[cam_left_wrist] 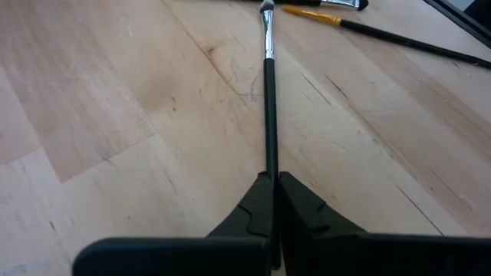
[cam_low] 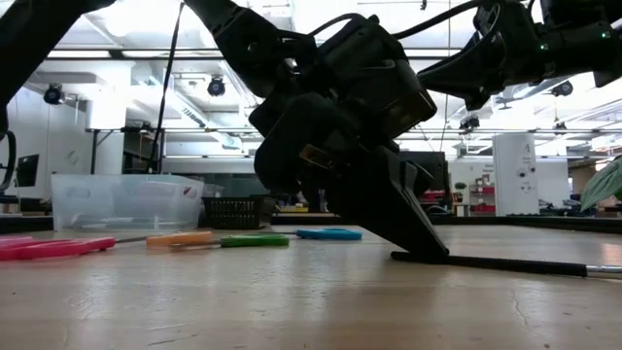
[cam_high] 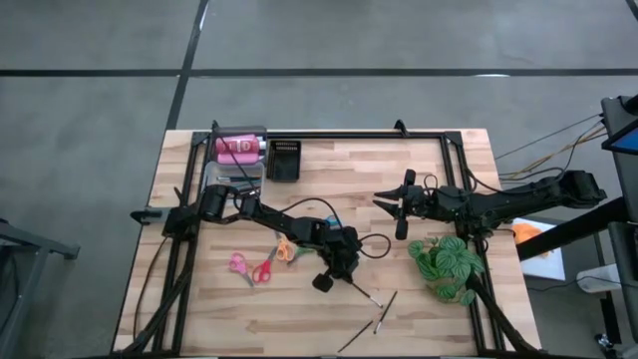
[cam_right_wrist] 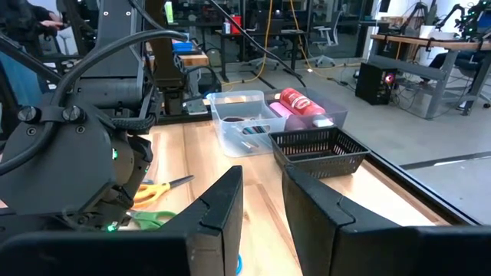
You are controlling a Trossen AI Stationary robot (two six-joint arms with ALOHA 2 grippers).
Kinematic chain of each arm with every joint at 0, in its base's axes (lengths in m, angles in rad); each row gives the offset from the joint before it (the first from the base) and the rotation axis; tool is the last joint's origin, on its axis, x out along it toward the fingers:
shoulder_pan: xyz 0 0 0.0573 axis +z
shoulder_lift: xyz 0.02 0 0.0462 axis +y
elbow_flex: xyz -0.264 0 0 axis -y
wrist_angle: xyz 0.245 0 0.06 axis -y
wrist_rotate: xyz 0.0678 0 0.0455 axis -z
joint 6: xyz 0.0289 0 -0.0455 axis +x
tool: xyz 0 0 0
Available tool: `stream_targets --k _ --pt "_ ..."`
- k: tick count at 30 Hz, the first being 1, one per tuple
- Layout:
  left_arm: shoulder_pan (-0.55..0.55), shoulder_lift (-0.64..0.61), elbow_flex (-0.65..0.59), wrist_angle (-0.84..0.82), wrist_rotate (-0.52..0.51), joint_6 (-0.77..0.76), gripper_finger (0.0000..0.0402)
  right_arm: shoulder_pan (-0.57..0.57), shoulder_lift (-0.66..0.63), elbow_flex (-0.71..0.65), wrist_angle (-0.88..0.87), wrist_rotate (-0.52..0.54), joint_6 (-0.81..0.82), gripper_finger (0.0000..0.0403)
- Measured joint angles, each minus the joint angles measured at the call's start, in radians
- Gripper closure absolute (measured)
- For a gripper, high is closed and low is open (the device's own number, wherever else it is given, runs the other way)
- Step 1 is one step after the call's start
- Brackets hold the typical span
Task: Pick & Place Paint Supplies
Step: Put the black paint brush into the transparent bin
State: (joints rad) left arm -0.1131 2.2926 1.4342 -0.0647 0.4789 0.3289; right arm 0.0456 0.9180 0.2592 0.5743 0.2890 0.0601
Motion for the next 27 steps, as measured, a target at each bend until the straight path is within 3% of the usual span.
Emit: stream_targets --k 27 --pt "0.007 -0.054 -0.006 -0.057 -0.033 0.015 0.0401 0.0 0.0 0.0 0.0 0.0 0.0 0.0312"
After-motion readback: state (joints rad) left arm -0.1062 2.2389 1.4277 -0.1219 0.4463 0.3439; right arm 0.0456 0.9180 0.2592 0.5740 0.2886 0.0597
